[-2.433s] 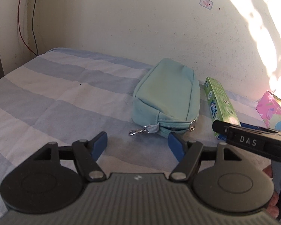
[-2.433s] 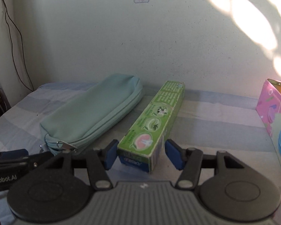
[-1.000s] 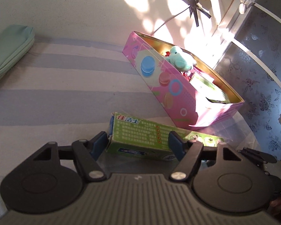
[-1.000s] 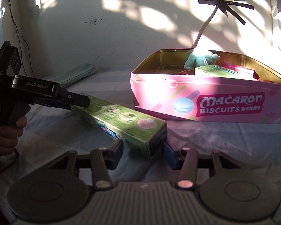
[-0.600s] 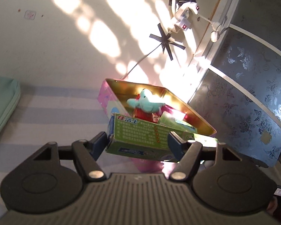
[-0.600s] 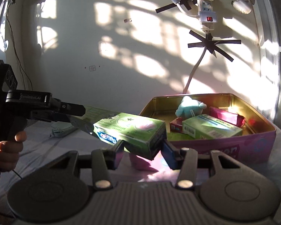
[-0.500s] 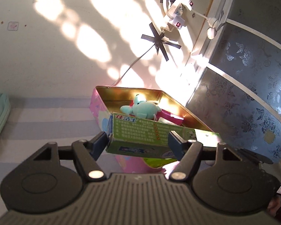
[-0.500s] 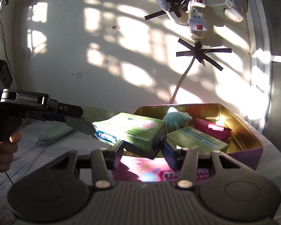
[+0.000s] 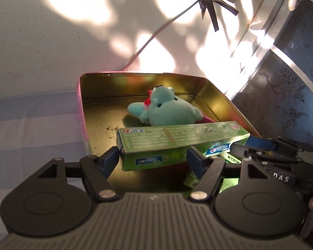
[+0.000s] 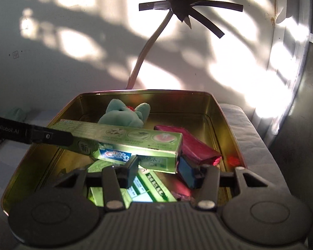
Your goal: Organize objects
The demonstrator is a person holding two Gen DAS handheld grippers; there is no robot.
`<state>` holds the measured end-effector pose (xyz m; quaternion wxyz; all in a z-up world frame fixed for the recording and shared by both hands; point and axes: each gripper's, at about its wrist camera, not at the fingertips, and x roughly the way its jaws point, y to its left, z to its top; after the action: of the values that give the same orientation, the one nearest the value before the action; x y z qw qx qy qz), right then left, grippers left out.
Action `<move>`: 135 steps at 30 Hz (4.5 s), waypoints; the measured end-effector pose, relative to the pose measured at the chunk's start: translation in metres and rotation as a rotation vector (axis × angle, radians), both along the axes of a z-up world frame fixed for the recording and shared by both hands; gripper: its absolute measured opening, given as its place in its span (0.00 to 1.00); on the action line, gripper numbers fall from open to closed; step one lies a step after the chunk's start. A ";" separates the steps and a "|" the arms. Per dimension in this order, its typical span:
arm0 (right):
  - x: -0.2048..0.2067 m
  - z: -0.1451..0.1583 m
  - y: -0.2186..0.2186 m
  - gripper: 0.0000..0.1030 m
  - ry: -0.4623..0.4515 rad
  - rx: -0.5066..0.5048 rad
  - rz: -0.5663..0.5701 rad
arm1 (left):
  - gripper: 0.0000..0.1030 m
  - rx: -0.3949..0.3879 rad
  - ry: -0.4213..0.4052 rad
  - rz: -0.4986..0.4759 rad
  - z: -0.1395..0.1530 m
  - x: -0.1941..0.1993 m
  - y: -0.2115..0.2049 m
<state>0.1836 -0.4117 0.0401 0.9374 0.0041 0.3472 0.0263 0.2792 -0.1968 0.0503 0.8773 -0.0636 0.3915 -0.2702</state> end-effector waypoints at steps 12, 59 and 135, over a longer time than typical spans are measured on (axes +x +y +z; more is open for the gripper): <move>0.020 0.022 0.014 0.43 -0.116 -0.011 -0.069 | 0.71 0.110 -0.174 0.043 0.027 -0.016 -0.012; -0.240 -0.024 0.083 0.51 -0.237 0.286 -0.187 | 0.82 0.338 -0.292 0.154 -0.040 -0.227 0.046; -0.131 -0.035 0.262 0.55 0.005 0.257 0.313 | 0.87 0.313 -0.226 0.872 -0.036 -0.160 0.320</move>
<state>0.0524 -0.1497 0.0053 0.9127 0.0696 0.3400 0.2157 0.1190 0.1230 0.0143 0.9451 -0.0593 0.2662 0.1799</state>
